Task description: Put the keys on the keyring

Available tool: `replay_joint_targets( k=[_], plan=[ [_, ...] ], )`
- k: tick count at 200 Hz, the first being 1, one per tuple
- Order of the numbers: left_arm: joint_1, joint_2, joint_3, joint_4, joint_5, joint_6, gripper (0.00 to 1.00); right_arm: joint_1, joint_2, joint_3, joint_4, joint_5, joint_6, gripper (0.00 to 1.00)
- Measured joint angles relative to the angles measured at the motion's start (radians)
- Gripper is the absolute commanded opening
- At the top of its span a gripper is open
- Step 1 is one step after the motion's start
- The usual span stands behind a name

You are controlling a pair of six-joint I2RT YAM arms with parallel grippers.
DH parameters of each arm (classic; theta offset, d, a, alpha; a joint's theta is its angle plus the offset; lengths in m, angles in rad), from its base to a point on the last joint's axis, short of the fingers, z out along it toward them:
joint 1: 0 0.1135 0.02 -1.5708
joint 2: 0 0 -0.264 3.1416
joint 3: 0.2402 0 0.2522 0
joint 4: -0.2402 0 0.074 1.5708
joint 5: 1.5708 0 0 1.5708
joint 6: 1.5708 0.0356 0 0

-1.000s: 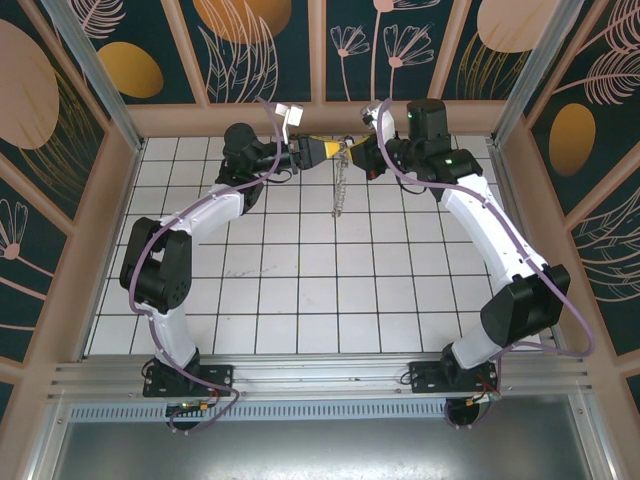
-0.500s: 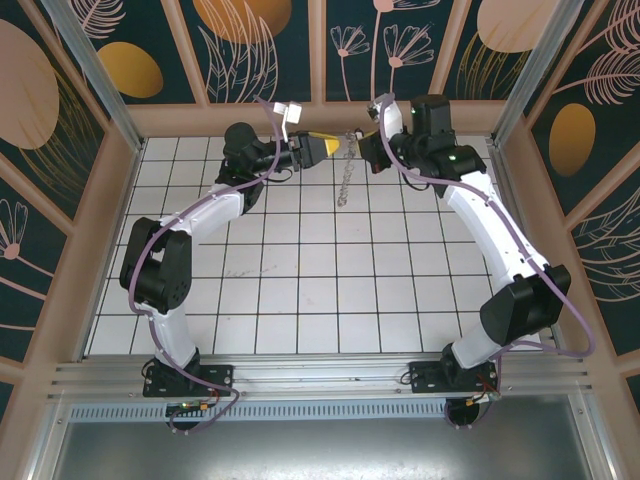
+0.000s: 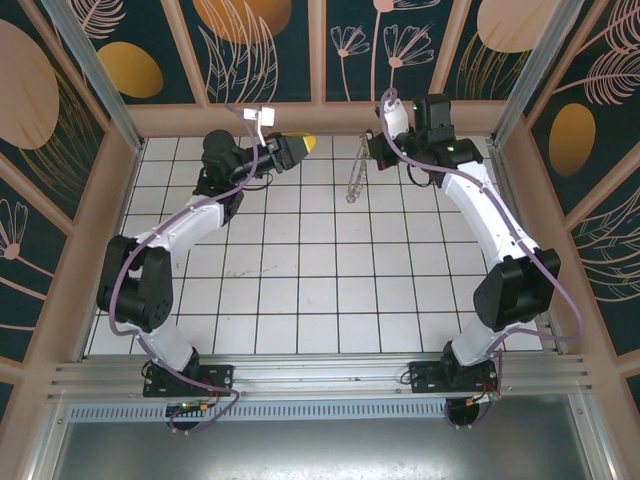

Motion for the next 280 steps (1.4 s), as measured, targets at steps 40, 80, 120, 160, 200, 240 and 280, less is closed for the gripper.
replay_joint_targets(
  k=[40,80,120,160,200,240,280],
  plan=[
    [0.002,-0.083,0.000,-0.094,-0.073,0.092,0.48,0.000,0.067,0.023,0.002,-0.029,0.018,0.00],
    [0.011,-0.099,-0.018,-0.151,-0.116,0.132,0.54,0.005,0.211,0.140,0.013,-0.076,0.062,0.00],
    [0.015,-0.106,-0.022,-0.195,-0.143,0.153,0.54,0.029,0.334,0.242,0.045,-0.108,0.106,0.00],
    [0.016,-0.124,-0.024,-0.212,-0.154,0.165,0.55,0.037,0.335,0.135,0.145,-0.122,0.140,0.00],
    [0.016,-0.126,-0.047,-0.211,-0.153,0.163,0.56,0.037,0.253,-0.266,0.300,-0.122,0.200,0.00],
    [0.016,-0.129,-0.074,-0.208,-0.146,0.148,0.56,0.051,0.132,-0.578,0.382,-0.110,0.252,0.00],
    [0.016,-0.150,-0.094,-0.201,-0.134,0.138,0.57,0.083,0.048,-0.704,0.456,-0.100,0.296,0.00]
  ],
)
